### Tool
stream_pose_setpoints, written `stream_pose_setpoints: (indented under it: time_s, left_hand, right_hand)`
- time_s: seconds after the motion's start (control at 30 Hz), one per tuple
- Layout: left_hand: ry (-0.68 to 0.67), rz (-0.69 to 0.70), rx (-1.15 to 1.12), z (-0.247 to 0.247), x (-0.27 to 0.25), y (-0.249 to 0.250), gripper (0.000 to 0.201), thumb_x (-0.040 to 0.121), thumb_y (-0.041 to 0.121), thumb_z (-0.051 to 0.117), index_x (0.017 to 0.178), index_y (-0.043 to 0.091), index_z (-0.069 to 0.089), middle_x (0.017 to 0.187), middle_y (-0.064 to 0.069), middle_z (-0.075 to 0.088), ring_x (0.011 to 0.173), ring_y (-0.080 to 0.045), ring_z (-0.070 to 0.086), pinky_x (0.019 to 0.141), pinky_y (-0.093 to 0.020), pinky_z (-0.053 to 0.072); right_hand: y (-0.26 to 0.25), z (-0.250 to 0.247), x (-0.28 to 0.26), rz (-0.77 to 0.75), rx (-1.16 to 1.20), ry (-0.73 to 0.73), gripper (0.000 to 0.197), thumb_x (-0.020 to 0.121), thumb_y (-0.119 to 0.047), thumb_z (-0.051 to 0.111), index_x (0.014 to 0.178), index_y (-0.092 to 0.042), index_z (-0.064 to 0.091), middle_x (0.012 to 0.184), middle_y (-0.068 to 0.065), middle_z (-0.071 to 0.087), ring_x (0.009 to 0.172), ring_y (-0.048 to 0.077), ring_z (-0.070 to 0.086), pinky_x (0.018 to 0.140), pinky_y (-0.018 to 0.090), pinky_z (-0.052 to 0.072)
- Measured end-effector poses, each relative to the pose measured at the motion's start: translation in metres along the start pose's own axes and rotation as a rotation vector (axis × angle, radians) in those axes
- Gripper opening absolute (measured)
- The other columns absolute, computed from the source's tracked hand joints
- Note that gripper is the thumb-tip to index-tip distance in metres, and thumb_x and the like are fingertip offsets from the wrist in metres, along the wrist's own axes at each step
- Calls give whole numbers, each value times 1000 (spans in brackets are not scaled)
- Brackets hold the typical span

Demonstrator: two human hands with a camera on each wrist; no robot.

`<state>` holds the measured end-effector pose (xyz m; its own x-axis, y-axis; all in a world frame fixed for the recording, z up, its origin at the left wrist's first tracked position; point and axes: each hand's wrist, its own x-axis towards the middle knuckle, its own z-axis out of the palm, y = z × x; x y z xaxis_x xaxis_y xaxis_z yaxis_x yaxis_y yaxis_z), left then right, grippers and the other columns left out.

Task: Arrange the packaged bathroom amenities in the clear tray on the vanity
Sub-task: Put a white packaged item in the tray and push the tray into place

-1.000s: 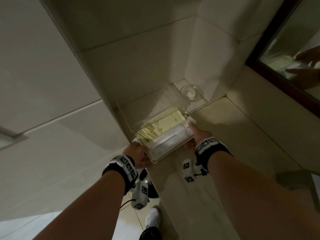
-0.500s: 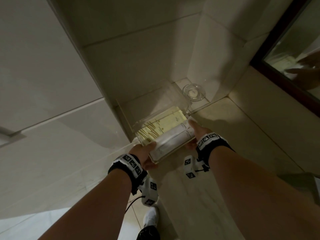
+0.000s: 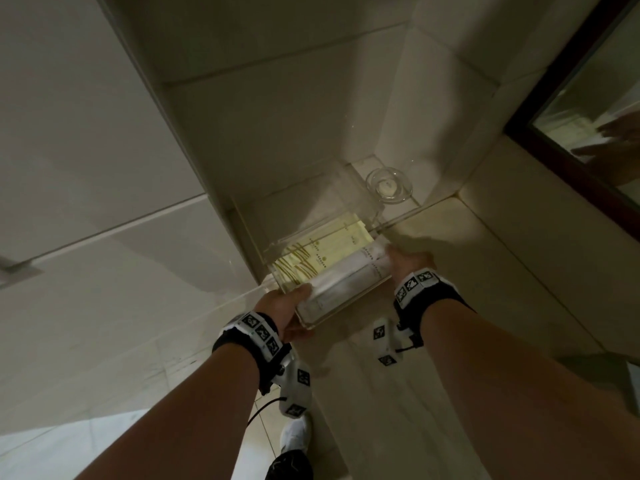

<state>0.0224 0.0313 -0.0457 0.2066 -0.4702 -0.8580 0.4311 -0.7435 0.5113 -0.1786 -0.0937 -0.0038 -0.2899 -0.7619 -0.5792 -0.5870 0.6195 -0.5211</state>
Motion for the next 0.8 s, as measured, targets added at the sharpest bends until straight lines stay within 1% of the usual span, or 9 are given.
stream_pose_setpoints:
  time_s: [0.1,0.17,0.23,0.33,0.43,0.53,0.6,0.63,0.8]
  left_hand:
    - [6,-25,-93,-1,-4,0,56,76,52,80,111,10,67,101,-18,70,85,-37,71,63,-42,60]
    - [47,-8,-83,-2,-9,2,49,82,51,74,106,9,65,95,-18,71,78,-36,71,62,-43,60]
    - [91,12,-6,-2,-13,3,50,85,53,70,105,7,66,91,-19,72,77,-37,72,64,-48,62]
    - [272,131,289,-6,-20,3,57,85,60,59,108,8,63,96,-15,72,80,-32,72,71,-50,63]
    - [531,492,732,-6,-31,-2,62,86,59,49,129,14,50,128,-10,56,111,-30,60,97,-44,52]
    - [369,862,1269,18,-49,-9,64,97,55,37,152,25,26,160,-2,22,148,-26,22,121,-43,25]
    - [184,851,1513,34,-51,-18,72,99,57,26,158,27,0,166,2,-13,153,-21,-13,126,-44,3]
    - [143,817,1580,38,-50,-22,72,100,54,24,157,25,-7,164,1,-21,151,-21,-20,126,-44,-1]
    - [134,782,1692,42,-52,-36,69,99,22,23,157,20,-13,164,-6,-23,151,-25,-21,125,-46,-3]
  right_hand:
    - [9,1,-12,-503,-245,193,59,93,-44,49,145,-19,34,152,12,36,138,32,35,111,46,34]
    - [21,12,-16,-816,-534,85,61,96,-45,37,152,-26,23,162,3,21,150,24,16,120,47,19]
    - [34,24,-15,-950,-722,-47,64,96,-44,25,156,-28,10,166,-4,4,153,18,-3,123,46,7]
    - [44,32,-14,-1016,-789,-80,65,95,-43,17,157,-24,8,166,-6,-2,152,15,-11,124,43,1]
    - [50,35,-13,-1113,-886,-41,68,94,-46,14,157,-22,11,166,-4,3,152,17,-5,124,44,2]
    - [53,38,-12,-1139,-954,-43,71,93,-50,13,157,-22,10,166,-4,2,153,17,-4,124,45,0]
    - [56,40,-10,-1124,-942,-40,71,92,-51,14,157,-23,13,166,-4,7,153,16,1,124,45,2]
    - [57,40,-10,-1121,-931,-39,71,92,-50,16,157,-22,16,166,-3,10,153,17,4,124,45,4]
    - [61,36,-13,-1138,-945,-28,67,94,-47,19,155,-21,23,164,-1,22,151,18,15,123,45,11]
